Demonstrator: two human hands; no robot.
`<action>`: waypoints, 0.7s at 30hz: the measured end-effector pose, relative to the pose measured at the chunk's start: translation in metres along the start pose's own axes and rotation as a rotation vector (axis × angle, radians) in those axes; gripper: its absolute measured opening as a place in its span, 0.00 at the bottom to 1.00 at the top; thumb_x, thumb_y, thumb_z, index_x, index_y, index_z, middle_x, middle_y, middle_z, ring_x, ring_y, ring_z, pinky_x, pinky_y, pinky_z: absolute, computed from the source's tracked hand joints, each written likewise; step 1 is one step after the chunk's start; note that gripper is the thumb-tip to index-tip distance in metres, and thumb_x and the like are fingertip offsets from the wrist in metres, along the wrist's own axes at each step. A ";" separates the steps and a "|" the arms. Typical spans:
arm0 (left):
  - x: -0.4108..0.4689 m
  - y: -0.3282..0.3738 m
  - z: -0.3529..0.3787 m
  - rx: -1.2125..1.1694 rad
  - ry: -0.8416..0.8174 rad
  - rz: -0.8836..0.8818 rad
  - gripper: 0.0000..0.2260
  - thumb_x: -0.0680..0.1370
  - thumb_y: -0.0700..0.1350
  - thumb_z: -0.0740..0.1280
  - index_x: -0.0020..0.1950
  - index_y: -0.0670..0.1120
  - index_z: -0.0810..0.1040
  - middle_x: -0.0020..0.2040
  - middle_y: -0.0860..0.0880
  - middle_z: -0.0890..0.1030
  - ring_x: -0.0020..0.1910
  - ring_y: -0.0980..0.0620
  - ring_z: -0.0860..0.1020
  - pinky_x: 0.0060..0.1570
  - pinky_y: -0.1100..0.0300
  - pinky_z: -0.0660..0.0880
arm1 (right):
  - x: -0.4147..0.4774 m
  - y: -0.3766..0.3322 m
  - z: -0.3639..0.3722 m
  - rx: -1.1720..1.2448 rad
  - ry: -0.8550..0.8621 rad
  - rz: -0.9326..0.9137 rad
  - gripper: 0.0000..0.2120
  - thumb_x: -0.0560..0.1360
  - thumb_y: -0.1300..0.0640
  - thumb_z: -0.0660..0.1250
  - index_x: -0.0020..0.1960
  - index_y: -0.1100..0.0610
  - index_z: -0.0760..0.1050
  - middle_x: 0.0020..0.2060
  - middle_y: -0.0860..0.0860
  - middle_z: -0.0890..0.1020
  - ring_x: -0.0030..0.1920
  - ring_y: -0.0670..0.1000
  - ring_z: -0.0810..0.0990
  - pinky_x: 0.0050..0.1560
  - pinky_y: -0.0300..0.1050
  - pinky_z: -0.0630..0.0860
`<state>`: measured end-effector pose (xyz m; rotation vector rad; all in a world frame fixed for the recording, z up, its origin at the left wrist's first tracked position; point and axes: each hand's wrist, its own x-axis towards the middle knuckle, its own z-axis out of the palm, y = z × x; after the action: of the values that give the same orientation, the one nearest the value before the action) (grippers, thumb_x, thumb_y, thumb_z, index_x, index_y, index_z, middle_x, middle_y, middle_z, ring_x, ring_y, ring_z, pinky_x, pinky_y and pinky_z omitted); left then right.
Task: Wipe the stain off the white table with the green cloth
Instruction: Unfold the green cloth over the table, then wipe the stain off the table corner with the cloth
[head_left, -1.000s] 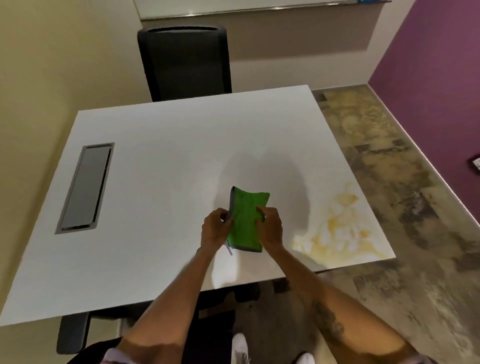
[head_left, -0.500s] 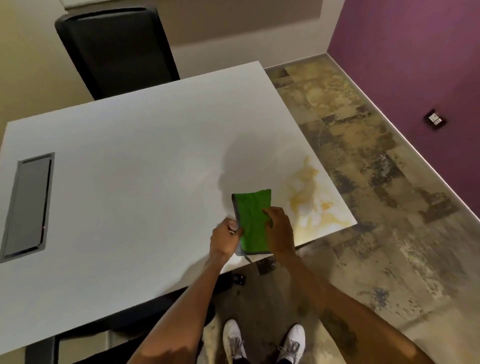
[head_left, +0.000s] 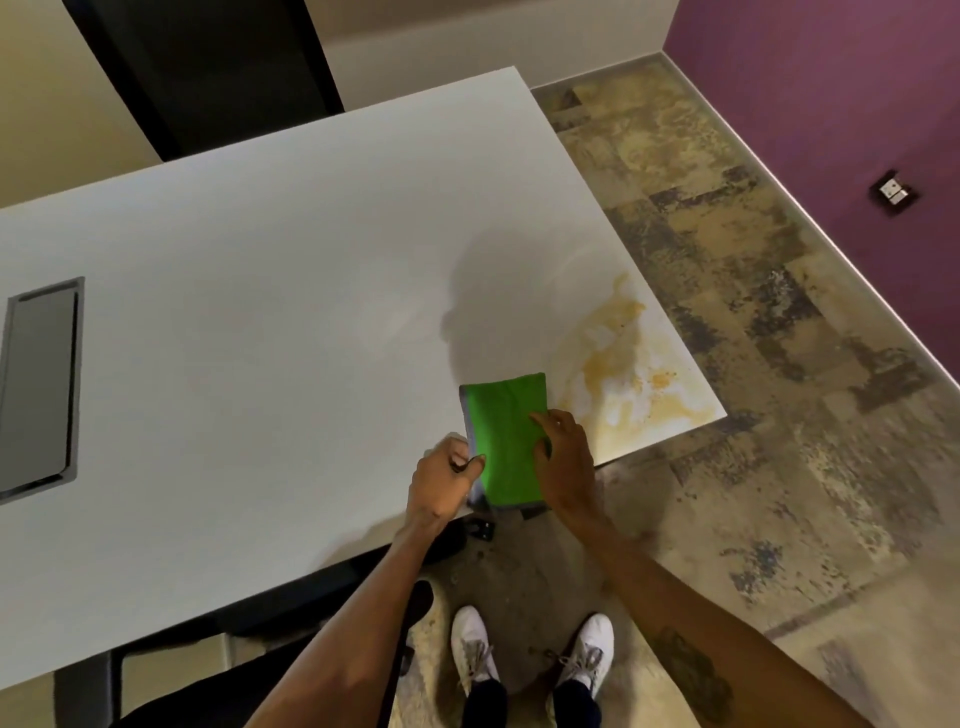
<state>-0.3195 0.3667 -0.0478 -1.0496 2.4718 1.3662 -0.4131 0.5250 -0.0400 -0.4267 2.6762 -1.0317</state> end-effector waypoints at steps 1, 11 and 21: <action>-0.001 0.000 -0.001 0.017 -0.007 0.005 0.11 0.76 0.54 0.70 0.38 0.55 0.70 0.33 0.57 0.76 0.35 0.59 0.75 0.39 0.57 0.71 | 0.000 0.000 0.000 0.002 0.003 0.011 0.18 0.78 0.66 0.61 0.67 0.57 0.74 0.64 0.53 0.73 0.62 0.54 0.71 0.57 0.46 0.74; -0.004 -0.015 -0.009 0.085 -0.107 0.099 0.12 0.76 0.60 0.69 0.42 0.53 0.77 0.34 0.54 0.84 0.32 0.62 0.81 0.42 0.57 0.77 | -0.012 -0.001 0.006 -0.186 0.043 -0.014 0.17 0.77 0.62 0.64 0.65 0.56 0.75 0.67 0.55 0.70 0.62 0.58 0.72 0.55 0.56 0.77; 0.026 -0.022 -0.015 0.257 0.217 0.163 0.15 0.85 0.58 0.50 0.49 0.56 0.73 0.36 0.55 0.82 0.39 0.50 0.81 0.37 0.57 0.68 | 0.003 -0.021 0.042 -0.398 0.027 -0.254 0.27 0.77 0.47 0.60 0.72 0.58 0.68 0.71 0.57 0.72 0.73 0.59 0.67 0.76 0.59 0.58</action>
<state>-0.3221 0.3339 -0.0659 -1.0028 2.8510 0.9776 -0.3982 0.4833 -0.0566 -0.8505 2.9059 -0.5535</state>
